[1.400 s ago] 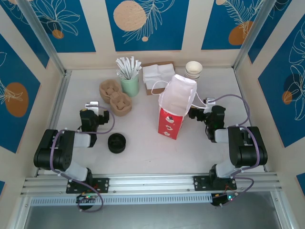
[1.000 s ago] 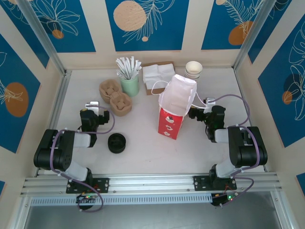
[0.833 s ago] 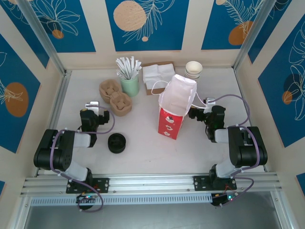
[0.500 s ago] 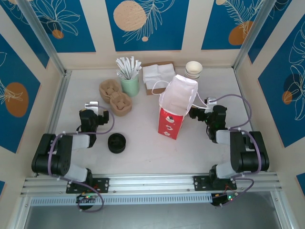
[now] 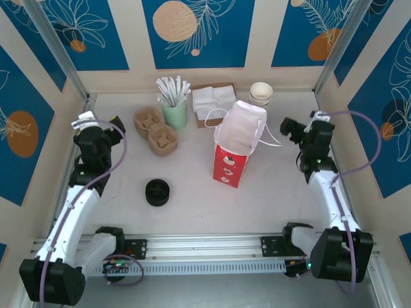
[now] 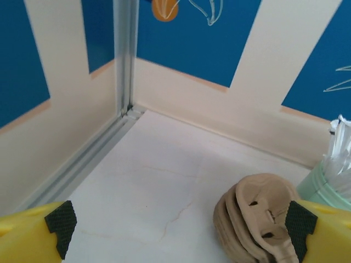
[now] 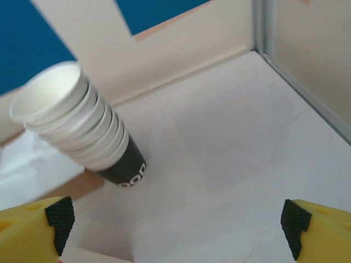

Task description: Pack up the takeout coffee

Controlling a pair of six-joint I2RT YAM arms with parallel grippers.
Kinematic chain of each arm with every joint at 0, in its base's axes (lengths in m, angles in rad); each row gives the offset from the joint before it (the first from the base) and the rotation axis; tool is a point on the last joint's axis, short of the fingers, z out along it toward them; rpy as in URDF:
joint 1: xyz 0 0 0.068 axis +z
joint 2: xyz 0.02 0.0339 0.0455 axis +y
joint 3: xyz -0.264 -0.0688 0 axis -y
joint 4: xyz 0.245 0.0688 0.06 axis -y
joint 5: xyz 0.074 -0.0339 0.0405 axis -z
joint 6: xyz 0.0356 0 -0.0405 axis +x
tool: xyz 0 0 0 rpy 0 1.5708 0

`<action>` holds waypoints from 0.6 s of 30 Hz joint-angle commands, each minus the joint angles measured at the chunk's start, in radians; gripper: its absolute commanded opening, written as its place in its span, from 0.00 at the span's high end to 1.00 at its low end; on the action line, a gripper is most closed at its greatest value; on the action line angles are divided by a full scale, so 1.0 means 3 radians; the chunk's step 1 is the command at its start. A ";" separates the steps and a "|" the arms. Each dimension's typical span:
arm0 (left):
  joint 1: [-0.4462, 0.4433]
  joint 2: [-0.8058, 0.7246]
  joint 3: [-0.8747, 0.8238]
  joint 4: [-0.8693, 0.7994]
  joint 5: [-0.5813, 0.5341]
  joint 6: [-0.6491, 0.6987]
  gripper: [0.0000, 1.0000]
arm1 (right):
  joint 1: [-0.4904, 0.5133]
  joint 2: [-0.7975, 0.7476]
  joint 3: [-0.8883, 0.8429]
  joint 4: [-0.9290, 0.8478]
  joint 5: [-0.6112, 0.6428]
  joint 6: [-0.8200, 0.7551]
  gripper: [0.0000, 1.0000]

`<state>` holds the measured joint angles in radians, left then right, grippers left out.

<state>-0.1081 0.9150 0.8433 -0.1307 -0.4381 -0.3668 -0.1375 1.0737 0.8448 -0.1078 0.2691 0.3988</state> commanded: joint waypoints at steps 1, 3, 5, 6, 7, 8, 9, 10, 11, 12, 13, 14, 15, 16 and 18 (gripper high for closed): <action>-0.0022 -0.0004 0.0285 -0.0986 0.0113 -0.0436 0.01 | -0.0090 0.0232 0.0773 -0.1323 0.0209 0.0823 0.01; -0.0023 -0.0008 0.0380 -0.1101 0.0298 -0.0429 0.01 | -0.0100 0.0471 0.1191 -0.1629 0.0002 0.0899 0.01; -0.0023 -0.0004 0.0478 -0.1210 0.0451 -0.0419 0.01 | -0.0080 0.0709 0.1541 -0.1783 -0.0285 0.0874 0.01; -0.0021 0.0012 0.0522 -0.1275 0.0537 -0.0412 0.01 | -0.0058 0.0835 0.1719 -0.1865 -0.0394 0.0883 0.00; -0.0022 0.0024 0.0573 -0.1327 0.0616 -0.0408 0.01 | -0.0027 0.0980 0.1906 -0.1947 -0.0473 0.0885 0.00; -0.0020 0.0037 0.0611 -0.1364 0.0696 -0.0397 0.01 | 0.0006 0.1105 0.2056 -0.2012 -0.0523 0.0874 0.01; -0.0023 0.0053 0.0655 -0.1410 0.0784 -0.0384 0.01 | 0.0046 0.1245 0.2244 -0.2095 -0.0552 0.0860 0.04; -0.0022 0.0073 0.0710 -0.1476 0.0856 -0.0382 0.01 | 0.0095 0.1384 0.2416 -0.2200 -0.0543 0.0862 0.04; -0.0019 0.0089 0.0754 -0.1529 0.0920 -0.0385 0.01 | 0.0130 0.1505 0.2550 -0.2276 -0.0544 0.0862 0.05; -0.0023 0.0102 0.0797 -0.1579 0.0998 -0.0388 0.01 | 0.0163 0.1649 0.2742 -0.2351 -0.0560 0.0852 0.08; -0.0019 0.0110 0.0834 -0.1620 0.1072 -0.0387 0.01 | 0.0189 0.1790 0.2908 -0.2437 -0.0560 0.0849 0.10; -0.0025 0.0115 0.0860 -0.1660 0.1117 -0.0391 0.01 | 0.0219 0.1910 0.3037 -0.2498 -0.0555 0.0856 0.11; -0.0025 0.0115 0.0885 -0.1698 0.1163 -0.0398 0.01 | 0.0244 0.2059 0.3203 -0.2598 -0.0560 0.0844 0.14; -0.0027 0.0112 0.0903 -0.1724 0.1205 -0.0398 0.01 | 0.0274 0.2193 0.3358 -0.2678 -0.0529 0.0836 0.15; -0.0028 0.0115 0.0931 -0.1766 0.1250 -0.0393 0.01 | 0.0342 0.2409 0.3600 -0.2766 -0.0476 0.0800 0.21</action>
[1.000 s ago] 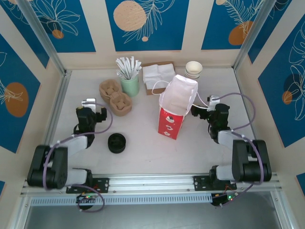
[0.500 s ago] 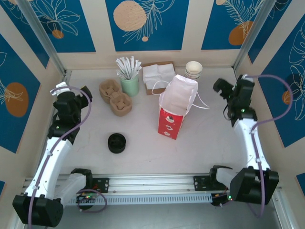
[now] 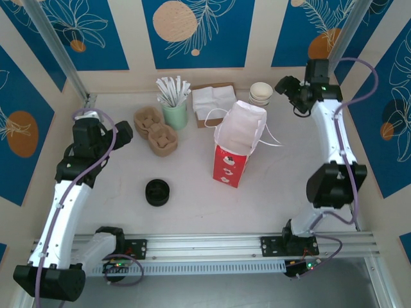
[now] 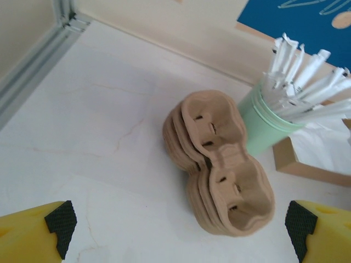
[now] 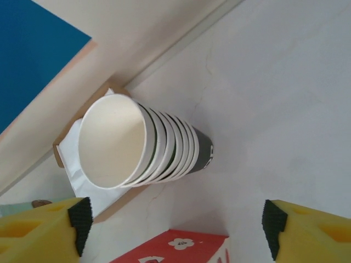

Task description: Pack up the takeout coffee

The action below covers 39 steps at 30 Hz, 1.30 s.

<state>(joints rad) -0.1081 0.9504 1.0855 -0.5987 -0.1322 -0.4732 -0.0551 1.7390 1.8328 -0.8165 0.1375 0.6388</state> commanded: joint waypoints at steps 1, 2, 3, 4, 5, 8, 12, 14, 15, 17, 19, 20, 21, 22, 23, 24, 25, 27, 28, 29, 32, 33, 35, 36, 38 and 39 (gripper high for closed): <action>-0.0028 0.0002 0.0127 -0.0223 0.0245 -0.0033 0.01 | 0.0096 0.0297 0.0420 -0.0429 -0.0032 -0.0026 0.24; -0.0027 -0.0002 0.0126 -0.0233 0.0256 -0.0033 0.01 | 0.0120 0.0374 0.0503 -0.0450 -0.0029 -0.0040 0.25; -0.0026 -0.0002 0.0126 -0.0243 0.0266 -0.0031 0.01 | 0.0143 0.0480 0.0614 -0.0475 -0.0019 -0.0059 0.30; -0.0028 0.0004 0.0119 -0.0244 0.0281 -0.0030 0.01 | 0.0155 0.0563 0.0722 -0.0509 -0.0011 -0.0083 0.34; -0.0024 0.0007 0.0110 -0.0239 0.0297 -0.0031 0.01 | 0.0170 0.0645 0.0811 -0.0550 0.0023 -0.0085 0.35; -0.0028 0.0016 0.0099 -0.0249 0.0325 -0.0033 0.01 | 0.0201 0.0858 0.1069 -0.0646 0.0109 -0.0127 0.38; -0.0024 0.0040 0.0094 -0.0249 0.0343 -0.0038 0.01 | 0.0225 0.1050 0.1303 -0.0691 0.0119 -0.0161 0.44; -0.0028 0.0053 0.0099 -0.0254 0.0354 -0.0036 0.01 | 0.0238 0.1122 0.1380 -0.0716 0.0138 -0.0178 0.48; -0.0026 0.0058 0.0107 -0.0259 0.0359 -0.0038 0.01 | 0.0245 0.1145 0.1400 -0.0710 0.0144 -0.0181 0.48; -0.0026 0.0065 0.0111 -0.0278 0.0359 -0.0033 0.01 | 0.0245 0.1185 0.1419 -0.0671 0.0111 -0.0197 0.58; -0.0026 0.0061 0.0119 -0.0297 0.0349 -0.0026 0.01 | 0.0245 0.1240 0.1447 -0.0652 0.0068 -0.0202 0.60; -0.0027 0.0057 0.0119 -0.0305 0.0344 -0.0028 0.01 | 0.0246 0.1268 0.1475 -0.0659 0.0072 -0.0197 0.59; -0.0028 0.0057 0.0112 -0.0303 0.0340 -0.0028 0.01 | 0.0250 0.1306 0.1504 -0.0676 0.0087 -0.0192 0.59; -0.0027 0.0051 0.0112 -0.0310 0.0338 -0.0027 0.01 | 0.0255 0.1342 0.1537 -0.0696 0.0089 -0.0187 0.59; -0.0028 0.0049 0.0112 -0.0310 0.0338 -0.0028 0.01 | 0.0255 0.1374 0.1561 -0.0702 0.0091 -0.0186 0.59; -0.0025 0.0047 0.0108 -0.0313 0.0332 -0.0028 0.01 | 0.0255 0.1396 0.1580 -0.0709 0.0084 -0.0181 0.60; -0.0028 0.0040 0.0105 -0.0315 0.0328 -0.0028 0.01 | 0.0259 0.1415 0.1591 -0.0709 0.0084 -0.0181 0.60; -0.0027 0.0040 0.0099 -0.0320 0.0315 -0.0030 0.01 | 0.0262 0.1439 0.1597 -0.0700 0.0087 -0.0187 0.64; -0.0027 0.0039 0.0093 -0.0321 0.0317 -0.0033 0.01 | 0.0263 0.1448 0.1596 -0.0694 0.0084 -0.0196 0.65; -0.0024 0.0043 0.0091 -0.0320 0.0316 -0.0030 0.01 | 0.0263 0.1460 0.1601 -0.0696 0.0091 -0.0200 0.67; -0.0027 0.0040 0.0087 -0.0327 0.0315 -0.0038 0.01 | 0.0269 0.1463 0.1617 -0.0704 0.0099 -0.0217 0.77; -0.0027 0.0044 0.0085 -0.0326 0.0317 -0.0038 0.01 | 0.0270 0.1459 0.1624 -0.0708 0.0109 -0.0226 0.78; -0.0027 0.0051 0.0084 -0.0321 0.0315 -0.0037 0.01 | 0.0277 0.1460 0.1654 -0.0724 0.0120 -0.0235 0.78; -0.0027 0.0052 0.0072 -0.0317 0.0318 -0.0036 0.01 | 0.0281 0.1459 0.1675 -0.0738 0.0131 -0.0247 0.78; -0.0027 0.0060 0.0061 -0.0310 0.0327 -0.0047 0.01 | 0.0296 0.1454 0.1706 -0.0760 0.0167 -0.0270 0.78; -0.0025 0.0065 0.0050 -0.0305 0.0336 -0.0053 0.01 | 0.0298 0.1449 0.1713 -0.0760 0.0180 -0.0280 0.78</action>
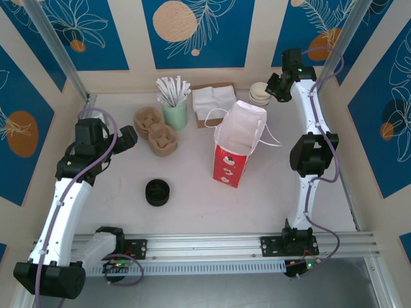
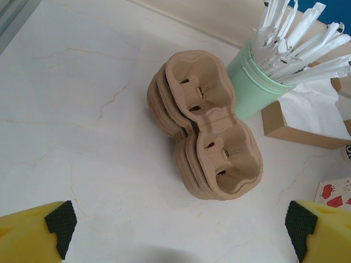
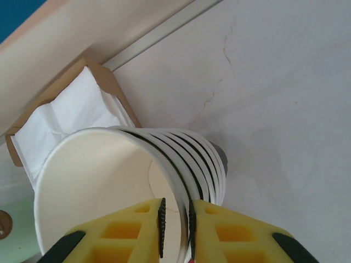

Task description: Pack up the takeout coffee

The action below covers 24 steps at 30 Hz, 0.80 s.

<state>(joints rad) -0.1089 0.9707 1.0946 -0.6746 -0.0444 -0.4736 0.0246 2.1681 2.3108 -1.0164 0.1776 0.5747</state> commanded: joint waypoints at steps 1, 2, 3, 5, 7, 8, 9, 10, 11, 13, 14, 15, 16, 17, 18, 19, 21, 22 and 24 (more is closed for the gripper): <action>-0.0023 0.0000 0.0011 -0.0052 0.0053 -0.0059 0.01 | 0.0041 0.0014 0.0125 -0.0094 0.0057 -0.0074 0.79; -0.0025 0.0004 0.0007 -0.0047 0.0061 -0.0059 0.01 | 0.0045 0.0013 0.0128 -0.0094 0.0061 -0.0078 0.80; -0.0025 0.0002 -0.0001 -0.0047 0.0061 -0.0065 0.01 | 0.0050 0.0016 0.0131 -0.0094 0.0059 -0.0078 0.82; -0.0025 0.0002 -0.0008 -0.0052 0.0057 -0.0069 0.01 | 0.0050 0.0018 0.0126 -0.0094 0.0062 -0.0077 0.83; -0.0023 -0.0004 -0.0013 -0.0062 0.0054 -0.0055 0.01 | 0.0055 0.0022 0.0118 -0.0094 0.0073 -0.0080 0.83; -0.0025 -0.0005 -0.0016 -0.0066 0.0051 -0.0053 0.01 | 0.0056 0.0019 0.0116 -0.0094 0.0082 -0.0078 0.83; -0.0023 -0.0009 -0.0019 -0.0071 0.0046 -0.0045 0.01 | 0.0060 0.0018 0.0111 -0.0094 0.0095 -0.0080 0.82; -0.0024 -0.0013 -0.0022 -0.0073 0.0046 -0.0047 0.01 | 0.0061 0.0018 0.0110 -0.0094 0.0114 -0.0079 0.82; -0.0025 -0.0014 -0.0023 -0.0075 0.0043 -0.0043 0.01 | 0.0066 0.0018 0.0106 -0.0091 0.0133 -0.0074 0.82; -0.0020 -0.0021 -0.0035 -0.0079 0.0033 -0.0042 0.01 | 0.0065 0.0024 0.0105 -0.0081 0.0134 -0.0072 0.82; -0.0022 -0.0019 -0.0038 -0.0083 0.0035 -0.0042 0.01 | 0.0067 0.0026 0.0106 -0.0079 0.0127 -0.0075 0.83; -0.0023 -0.0020 -0.0039 -0.0083 0.0034 -0.0040 0.01 | 0.0067 0.0024 0.0114 -0.0081 0.0129 -0.0073 0.85; -0.0022 -0.0019 -0.0041 -0.0088 0.0037 -0.0047 0.01 | 0.0071 0.0021 0.0119 -0.0084 0.0127 -0.0075 0.89; -0.0025 -0.0020 -0.0039 -0.0090 0.0040 -0.0045 0.01 | 0.0071 0.0019 0.0133 -0.0084 0.0125 -0.0080 0.94; -0.0024 -0.0026 -0.0039 -0.0093 0.0046 -0.0052 0.01 | 0.0071 0.0015 0.0157 -0.0091 0.0113 -0.0081 0.96; -0.0024 -0.0028 -0.0034 -0.0098 0.0046 -0.0052 0.01 | 0.0067 0.0013 0.0186 -0.0106 0.0107 -0.0090 0.98; -0.0025 -0.0029 -0.0022 -0.0113 0.0051 -0.0051 0.01 | 0.0075 0.0003 0.0259 -0.0147 0.0098 -0.0095 1.00; -0.0022 -0.0031 -0.0006 -0.0121 0.0055 -0.0051 0.01 | 0.0076 -0.0011 0.0296 -0.0164 0.0103 -0.0100 1.00; -0.0022 -0.0036 0.0012 -0.0138 0.0071 -0.0056 0.01 | 0.0087 -0.0060 0.0356 -0.0184 0.0111 -0.0105 1.00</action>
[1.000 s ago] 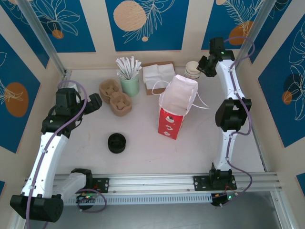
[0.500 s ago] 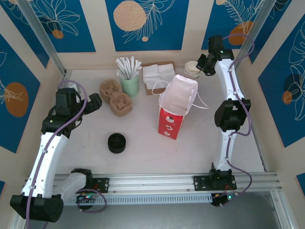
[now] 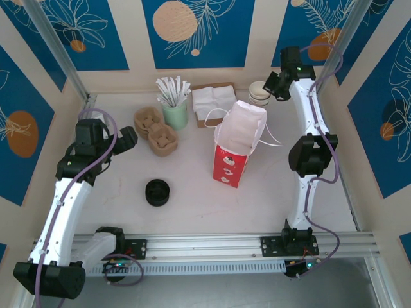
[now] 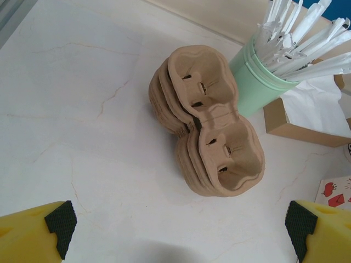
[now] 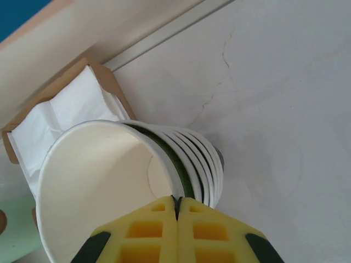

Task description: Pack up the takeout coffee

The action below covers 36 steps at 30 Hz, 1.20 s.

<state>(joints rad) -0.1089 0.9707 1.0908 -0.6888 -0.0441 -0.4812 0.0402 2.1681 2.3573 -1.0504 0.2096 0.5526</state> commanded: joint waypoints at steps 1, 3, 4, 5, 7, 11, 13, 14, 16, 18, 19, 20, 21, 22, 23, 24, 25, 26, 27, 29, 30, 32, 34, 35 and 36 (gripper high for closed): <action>-0.0025 -0.0042 0.0034 -0.0095 0.0075 -0.0037 0.01 | 0.0037 -0.0094 0.0214 -0.0070 0.0004 -0.0029 1.00; -0.0023 -0.0060 0.0045 -0.0102 0.0106 -0.0048 0.01 | 0.0042 -0.0194 0.0233 -0.0050 0.0001 -0.0032 1.00; -0.0024 -0.0068 0.0052 -0.0104 0.0120 -0.0057 0.01 | 0.0045 -0.0230 0.0245 -0.0044 0.0002 -0.0025 1.00; -0.0023 -0.0078 0.0063 -0.0111 0.0131 -0.0061 0.01 | 0.0045 -0.0275 0.0272 -0.0047 0.0004 -0.0022 1.00; -0.0024 -0.0096 0.0083 -0.0130 0.0139 -0.0063 0.01 | 0.0050 -0.0363 0.0334 -0.0066 0.0012 -0.0029 1.00; -0.0025 -0.0142 0.0131 -0.0186 0.0161 -0.0065 0.01 | 0.0050 -0.0582 0.0427 -0.0126 0.0024 -0.0056 1.00; -0.0026 -0.0162 0.0156 -0.0203 0.0190 -0.0068 0.01 | 0.0040 -0.0718 0.0420 -0.0147 0.0030 -0.0076 1.00; -0.0025 -0.0172 0.0162 -0.0207 0.0211 -0.0067 0.01 | 0.0036 -0.0805 0.0398 -0.0150 0.0032 -0.0089 1.00; -0.0025 -0.0193 0.0165 -0.0217 0.0246 -0.0071 0.01 | 0.0005 -0.0965 0.0341 -0.0176 0.0008 -0.0115 1.00; -0.0026 -0.0214 0.0162 -0.0225 0.0293 -0.0080 0.01 | -0.0040 -0.1160 0.0224 -0.0218 -0.0003 -0.0134 1.00; -0.0024 -0.0223 0.0162 -0.0221 0.0326 -0.0083 0.01 | -0.0063 -0.1255 0.0143 -0.0226 0.0004 -0.0149 1.00; -0.0025 -0.0233 0.0153 -0.0220 0.0361 -0.0083 0.01 | -0.0092 -0.1377 0.0016 -0.0231 0.0012 -0.0168 1.00; -0.0025 -0.0239 0.0158 -0.0220 0.0409 -0.0055 0.01 | -0.0134 -0.1513 -0.0132 -0.0236 0.0003 -0.0172 1.00; -0.0025 -0.0232 0.0179 -0.0229 0.0467 -0.0002 0.01 | -0.0181 -0.1632 -0.0293 -0.0241 -0.0014 -0.0158 1.00; -0.0023 -0.0211 0.0228 -0.0263 0.0540 0.0070 0.01 | -0.0252 -0.1780 -0.0492 -0.0242 -0.0065 -0.0132 1.00; -0.0027 -0.0182 0.0301 -0.0325 0.0581 0.0137 0.01 | -0.0330 -0.1925 -0.0704 -0.0232 -0.0158 -0.0127 1.00; -0.0030 -0.0160 0.0362 -0.0375 0.0617 0.0187 0.01 | -0.0401 -0.2052 -0.0898 -0.0226 -0.0226 -0.0138 1.00; -0.0037 -0.0136 0.0418 -0.0414 0.0677 0.0240 0.01 | -0.0473 -0.2217 -0.1122 -0.0231 -0.0247 -0.0147 1.00; -0.0049 -0.0127 0.0455 -0.0433 0.0740 0.0287 0.01 | -0.0543 -0.2387 -0.1372 -0.0210 -0.0271 -0.0167 1.00; -0.0087 -0.0117 0.0475 -0.0421 0.0842 0.0334 0.02 | -0.0702 -0.2723 -0.1878 -0.0136 -0.0354 -0.0205 1.00; -0.0117 -0.0117 0.0459 -0.0400 0.0881 0.0351 0.02 | -0.0779 -0.2929 -0.2155 -0.0092 -0.0390 -0.0206 1.00; -0.0197 -0.0109 0.0416 -0.0360 0.0879 0.0357 0.02 | -0.0805 -0.3319 -0.2686 0.0078 -0.0322 -0.0135 1.00; -0.0292 -0.0087 0.0357 -0.0324 0.0825 0.0350 0.03 | -0.0799 -0.3670 -0.3143 0.0247 -0.0267 -0.0105 1.00; -0.0343 -0.0069 0.0317 -0.0291 0.0796 0.0348 0.03 | -0.0796 -0.3779 -0.3285 0.0241 -0.0135 -0.0080 1.00; -0.0392 -0.0052 0.0278 -0.0257 0.0779 0.0341 0.03 | -0.0789 -0.3885 -0.3448 0.0238 -0.0020 -0.0014 1.00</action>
<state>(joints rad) -0.1921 0.9459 1.1988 -0.7792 0.1761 -0.4034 -0.2001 1.0916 1.4029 -1.0382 0.1577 0.5224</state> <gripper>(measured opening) 0.969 0.052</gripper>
